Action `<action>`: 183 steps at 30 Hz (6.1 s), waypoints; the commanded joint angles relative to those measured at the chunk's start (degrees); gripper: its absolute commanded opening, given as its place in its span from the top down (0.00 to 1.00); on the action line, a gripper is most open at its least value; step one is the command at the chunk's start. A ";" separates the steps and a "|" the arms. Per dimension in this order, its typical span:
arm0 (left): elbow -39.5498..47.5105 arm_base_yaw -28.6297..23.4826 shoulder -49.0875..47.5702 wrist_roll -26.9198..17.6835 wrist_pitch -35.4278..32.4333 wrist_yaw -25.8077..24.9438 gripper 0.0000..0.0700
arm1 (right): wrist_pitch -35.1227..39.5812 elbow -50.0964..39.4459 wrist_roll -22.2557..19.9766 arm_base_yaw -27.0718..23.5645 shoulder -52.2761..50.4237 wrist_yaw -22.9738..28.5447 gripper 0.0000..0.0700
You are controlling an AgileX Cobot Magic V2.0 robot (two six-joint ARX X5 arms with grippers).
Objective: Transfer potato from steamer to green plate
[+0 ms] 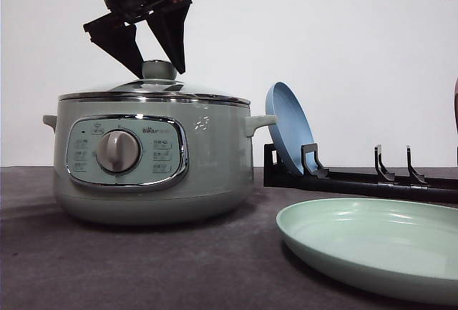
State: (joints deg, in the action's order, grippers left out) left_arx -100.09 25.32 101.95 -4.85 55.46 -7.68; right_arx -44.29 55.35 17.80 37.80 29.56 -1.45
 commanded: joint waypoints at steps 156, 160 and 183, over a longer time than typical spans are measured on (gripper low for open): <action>-26.91 -26.23 -1.31 -1.63 16.60 1.90 1.00 | -9.83 73.59 -37.77 2.58 106.96 -13.34 0.15; -26.91 -26.23 -1.31 -1.76 16.57 1.90 1.00 | -9.93 73.57 -37.66 2.58 107.81 -13.31 0.15; -26.91 -26.23 -1.31 -1.82 16.53 1.90 1.00 | -19.09 81.88 -34.28 2.06 100.35 -13.40 0.62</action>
State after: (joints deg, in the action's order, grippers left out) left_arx -124.33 -0.73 101.67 -6.13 73.89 -5.32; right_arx -62.85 135.04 -17.22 39.57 131.10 -14.82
